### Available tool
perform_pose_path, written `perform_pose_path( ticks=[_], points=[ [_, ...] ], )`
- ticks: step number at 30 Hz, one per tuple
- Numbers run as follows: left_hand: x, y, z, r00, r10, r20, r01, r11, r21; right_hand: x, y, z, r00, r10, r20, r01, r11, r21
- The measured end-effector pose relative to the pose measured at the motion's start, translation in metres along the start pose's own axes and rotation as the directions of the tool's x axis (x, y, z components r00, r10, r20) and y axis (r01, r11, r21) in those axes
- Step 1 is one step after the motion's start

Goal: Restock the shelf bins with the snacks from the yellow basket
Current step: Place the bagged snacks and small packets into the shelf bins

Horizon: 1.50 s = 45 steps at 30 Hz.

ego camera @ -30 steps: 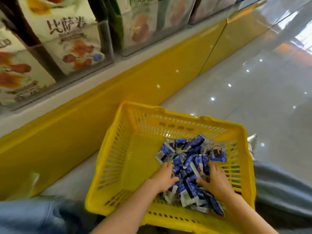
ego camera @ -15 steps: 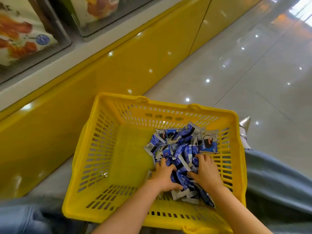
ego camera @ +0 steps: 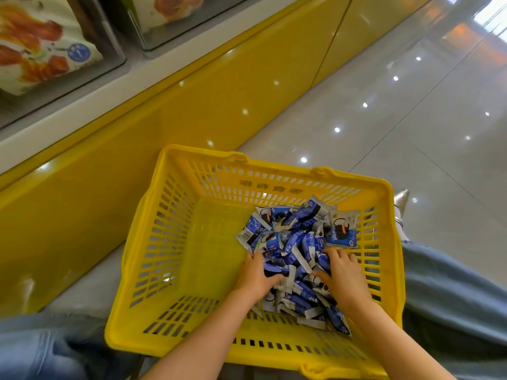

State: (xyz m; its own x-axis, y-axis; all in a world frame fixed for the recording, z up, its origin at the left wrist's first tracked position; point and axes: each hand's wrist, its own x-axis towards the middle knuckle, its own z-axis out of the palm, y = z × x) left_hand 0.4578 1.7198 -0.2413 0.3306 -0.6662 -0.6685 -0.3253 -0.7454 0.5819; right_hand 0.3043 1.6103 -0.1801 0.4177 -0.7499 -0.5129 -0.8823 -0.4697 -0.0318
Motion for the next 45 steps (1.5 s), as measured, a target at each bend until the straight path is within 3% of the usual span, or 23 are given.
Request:
perform_pose_path(
  ticks=[2,7,18,21,25,30,34,39,45],
  points=[
    [0.003,-0.001,-0.005,0.999,-0.041,-0.012,0.040,0.999,-0.033,-0.001,0.000,0.000,0.999,-0.021,0.041,0.020,1.000,0.019],
    [0.005,-0.002,-0.008,0.987,-0.066,0.144,0.059,0.997,0.055,-0.006,-0.005,0.000,0.983,-0.067,0.170,0.073,0.997,-0.031],
    [-0.016,-0.008,-0.031,0.986,-0.060,0.157,0.053,0.997,0.048,-0.014,-0.044,-0.004,0.979,-0.202,-0.005,0.200,0.974,-0.106],
    [-0.032,-0.014,-0.057,0.994,-0.048,0.094,0.051,0.998,-0.030,-0.006,-0.062,-0.023,0.983,-0.171,-0.074,0.173,0.985,0.024],
    [-0.053,-0.026,-0.104,0.999,-0.041,-0.032,0.032,0.964,-0.263,0.001,-0.104,-0.061,0.985,-0.091,-0.147,0.147,0.887,0.437],
    [-0.086,-0.034,-0.161,0.960,-0.137,-0.243,-0.044,0.785,-0.617,-0.005,-0.176,-0.116,0.970,-0.127,-0.207,0.242,0.592,0.769],
    [-0.123,-0.033,-0.192,0.949,-0.148,-0.277,-0.163,0.520,-0.838,-0.028,-0.225,-0.152,0.949,-0.169,-0.265,0.310,0.366,0.877],
    [-0.176,-0.024,-0.222,0.870,-0.159,-0.466,-0.414,0.276,-0.867,-0.068,-0.272,-0.184,0.925,-0.190,-0.331,0.365,0.187,0.912],
    [-0.247,-0.017,-0.263,0.818,-0.137,-0.559,-0.570,-0.060,-0.820,-0.132,-0.342,-0.212,0.810,-0.235,-0.537,0.573,0.120,0.811]
  ],
)
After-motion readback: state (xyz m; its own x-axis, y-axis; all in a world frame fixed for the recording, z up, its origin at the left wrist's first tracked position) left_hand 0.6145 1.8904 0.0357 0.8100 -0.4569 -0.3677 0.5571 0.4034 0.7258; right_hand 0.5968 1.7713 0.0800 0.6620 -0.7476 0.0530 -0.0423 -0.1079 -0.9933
